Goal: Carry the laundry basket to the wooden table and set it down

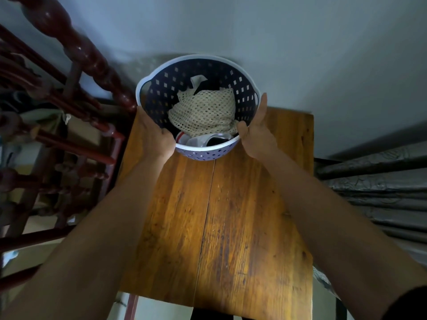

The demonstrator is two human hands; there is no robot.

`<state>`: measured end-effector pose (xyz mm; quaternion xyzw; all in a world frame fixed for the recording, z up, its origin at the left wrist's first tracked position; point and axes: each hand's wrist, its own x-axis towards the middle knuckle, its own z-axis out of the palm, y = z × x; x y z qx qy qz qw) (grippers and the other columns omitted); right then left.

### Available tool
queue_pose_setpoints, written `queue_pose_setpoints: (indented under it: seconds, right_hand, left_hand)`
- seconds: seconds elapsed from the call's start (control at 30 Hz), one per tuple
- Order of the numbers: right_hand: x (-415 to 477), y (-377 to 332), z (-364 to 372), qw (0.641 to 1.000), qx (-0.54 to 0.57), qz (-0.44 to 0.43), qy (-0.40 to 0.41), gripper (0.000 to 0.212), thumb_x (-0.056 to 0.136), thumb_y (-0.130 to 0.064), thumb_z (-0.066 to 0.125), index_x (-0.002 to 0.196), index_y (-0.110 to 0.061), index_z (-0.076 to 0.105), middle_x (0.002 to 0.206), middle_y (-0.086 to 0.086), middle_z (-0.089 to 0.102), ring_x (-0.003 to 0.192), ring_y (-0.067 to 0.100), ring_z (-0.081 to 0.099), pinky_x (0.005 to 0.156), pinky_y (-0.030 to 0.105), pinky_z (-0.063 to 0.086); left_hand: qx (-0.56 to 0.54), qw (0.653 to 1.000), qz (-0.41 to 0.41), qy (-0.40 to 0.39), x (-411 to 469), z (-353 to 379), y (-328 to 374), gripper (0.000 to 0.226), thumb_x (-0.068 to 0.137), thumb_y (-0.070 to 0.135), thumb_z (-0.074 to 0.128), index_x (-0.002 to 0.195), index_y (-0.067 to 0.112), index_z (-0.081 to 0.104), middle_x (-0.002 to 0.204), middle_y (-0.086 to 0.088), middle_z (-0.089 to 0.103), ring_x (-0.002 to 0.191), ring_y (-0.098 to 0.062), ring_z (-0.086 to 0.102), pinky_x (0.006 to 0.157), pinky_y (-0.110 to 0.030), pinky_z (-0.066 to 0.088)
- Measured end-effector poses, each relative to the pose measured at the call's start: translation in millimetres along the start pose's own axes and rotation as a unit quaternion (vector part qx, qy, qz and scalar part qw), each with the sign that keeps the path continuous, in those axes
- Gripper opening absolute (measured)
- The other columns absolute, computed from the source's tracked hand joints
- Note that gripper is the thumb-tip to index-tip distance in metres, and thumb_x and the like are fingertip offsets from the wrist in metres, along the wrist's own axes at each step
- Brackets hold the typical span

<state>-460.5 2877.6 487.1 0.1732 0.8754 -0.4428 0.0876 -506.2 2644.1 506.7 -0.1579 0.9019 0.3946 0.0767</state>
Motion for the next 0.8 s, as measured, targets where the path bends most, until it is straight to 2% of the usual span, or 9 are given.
queue_pose_setpoints:
  seconds: [0.17,0.27,0.37,0.43,0.53,0.6,0.7,0.73,0.8]
  right_hand:
    - [-9.8,-0.8,2.8,1.0,-0.015,-0.005,0.01,0.089,0.111,-0.033,0.043,0.168,-0.018,-0.025,0.135,0.02,0.062,0.086,0.039,0.074,0.077,0.056,0.065]
    - [-18.9,-1.4,5.0,0.999,-0.031,-0.002,0.024,0.089,0.112,-0.034,0.044,0.169,-0.015,-0.021,0.115,0.018,0.066,0.083,0.039,0.073,0.076,0.057,0.065]
    - [-27.9,-4.1,7.8,0.994,-0.094,0.005,0.054,0.086,0.112,-0.034,0.046,0.17,-0.007,-0.011,0.102,0.021,0.071,0.077,0.038,0.072,0.072,0.053,0.064]
    - [-29.9,-8.9,9.0,0.991,-0.114,0.025,0.061,0.085,0.112,-0.039,0.044,0.171,-0.009,-0.01,0.109,0.022,0.074,0.086,0.04,0.075,0.076,0.05,0.065]
    - [-36.2,-17.9,3.9,0.996,-0.064,0.051,0.044,0.082,0.112,-0.049,0.04,0.172,-0.016,-0.006,0.134,0.022,0.069,0.111,0.041,0.074,0.089,0.052,0.064]
    - [-51.7,-22.9,-4.4,0.999,0.013,0.041,0.017,0.07,0.112,-0.048,0.038,0.17,-0.019,0.012,0.148,0.018,0.063,0.125,0.039,0.068,0.096,0.046,0.059]
    - [-86.9,-32.9,-28.7,1.0,0.023,-0.004,-0.016,0.055,0.114,-0.042,0.039,0.164,-0.021,0.032,0.155,0.01,0.06,0.138,0.032,0.062,0.097,0.034,0.046]
    - [-99.9,-36.7,-39.7,0.999,0.015,-0.024,-0.014,0.054,0.114,-0.041,0.04,0.164,-0.021,0.034,0.158,0.007,0.058,0.14,0.03,0.06,0.1,0.031,0.043]
    - [-131.4,-55.5,-65.5,0.999,0.021,-0.046,0.017,0.054,0.115,-0.036,0.042,0.165,-0.018,0.036,0.159,0.001,0.056,0.141,0.021,0.057,0.104,0.027,0.038]
  left_hand:
    - [-0.016,0.999,0.04,0.007,1.1,-4.1,-16.5,0.082,0.087,0.007,0.044,0.163,0.002,0.013,0.163,-0.026,0.034,0.152,-0.039,0.034,0.121,-0.054,0.036]
    - [-0.015,0.998,0.057,0.005,-9.7,-7.9,-18.8,0.084,0.088,0.005,0.045,0.164,0.006,0.011,0.162,-0.023,0.036,0.149,-0.036,0.041,0.119,-0.051,0.041]
    - [0.018,0.999,0.041,-0.007,-17.4,-9.7,-16.3,0.085,0.095,0.003,0.048,0.166,0.01,0.002,0.165,-0.023,0.027,0.145,-0.038,0.044,0.111,-0.043,0.047]
    - [0.026,0.999,0.032,-0.013,-16.7,-10.4,-16.9,0.086,0.097,0.006,0.049,0.166,0.011,0.0,0.166,-0.024,0.026,0.143,-0.04,0.046,0.109,-0.044,0.048]
    - [0.013,0.999,0.033,-0.029,-19.4,-14.1,-15.6,0.08,0.098,0.002,0.046,0.166,0.007,0.003,0.169,-0.022,0.024,0.146,-0.036,0.043,0.102,-0.021,0.036]
    - [0.019,0.997,0.036,-0.059,-32.3,-16.2,-15.5,0.078,0.103,0.008,0.045,0.166,0.007,-0.002,0.173,-0.019,0.015,0.149,-0.031,0.038,0.096,-0.014,0.029]
    - [0.017,0.993,0.032,-0.115,-61.4,-22.9,-16.8,0.082,0.106,0.033,0.044,0.167,0.009,-0.007,0.177,-0.014,0.006,0.16,-0.029,0.02,0.121,-0.028,0.02]
    - [0.005,0.991,0.055,-0.121,-65.8,-23.2,-23.4,0.087,0.103,0.05,0.042,0.167,0.01,0.0,0.176,-0.014,0.011,0.161,-0.03,0.02,0.127,-0.036,0.018]
    - [0.008,0.985,0.102,-0.137,-77.4,-32.3,-27.3,0.101,0.091,0.078,0.034,0.165,0.01,0.019,0.171,-0.015,0.029,0.157,-0.031,0.032,0.127,-0.049,0.029]
